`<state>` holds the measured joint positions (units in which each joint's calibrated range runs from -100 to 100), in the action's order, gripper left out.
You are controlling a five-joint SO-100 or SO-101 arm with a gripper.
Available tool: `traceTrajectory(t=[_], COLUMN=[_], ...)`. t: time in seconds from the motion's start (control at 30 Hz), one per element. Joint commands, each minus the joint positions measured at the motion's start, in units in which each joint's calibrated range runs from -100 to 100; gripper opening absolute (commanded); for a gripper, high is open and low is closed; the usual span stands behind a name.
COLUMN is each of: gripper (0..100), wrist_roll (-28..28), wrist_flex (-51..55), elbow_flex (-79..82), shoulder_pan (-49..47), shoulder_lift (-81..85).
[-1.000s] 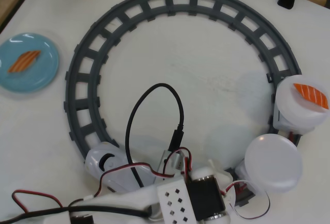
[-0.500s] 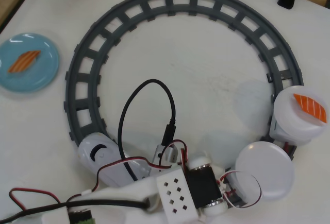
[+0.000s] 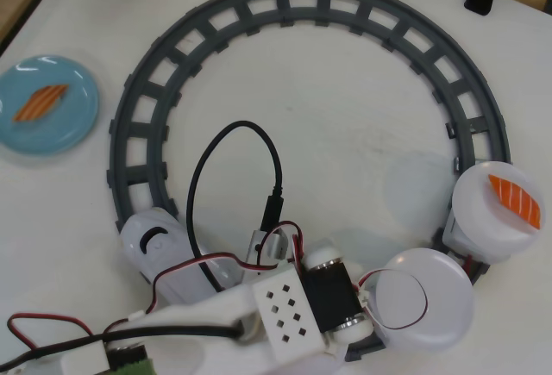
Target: Pick up the sushi from the Shinkansen and put it on the blue dish
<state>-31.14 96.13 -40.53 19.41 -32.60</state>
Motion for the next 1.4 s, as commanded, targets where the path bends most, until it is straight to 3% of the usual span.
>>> traceTrajectory(t=[0.0,0.6,1.37], gripper=[5,5,5], wrist_roll=[-0.1,2.3,14.7], wrist_flex=[0.5,3.1,2.9], elbow_flex=[0.0,-4.3,2.8], shoulder_pan=[0.9,-5.1,-44.1], shoulder_lift=[0.9,12.4,17.9])
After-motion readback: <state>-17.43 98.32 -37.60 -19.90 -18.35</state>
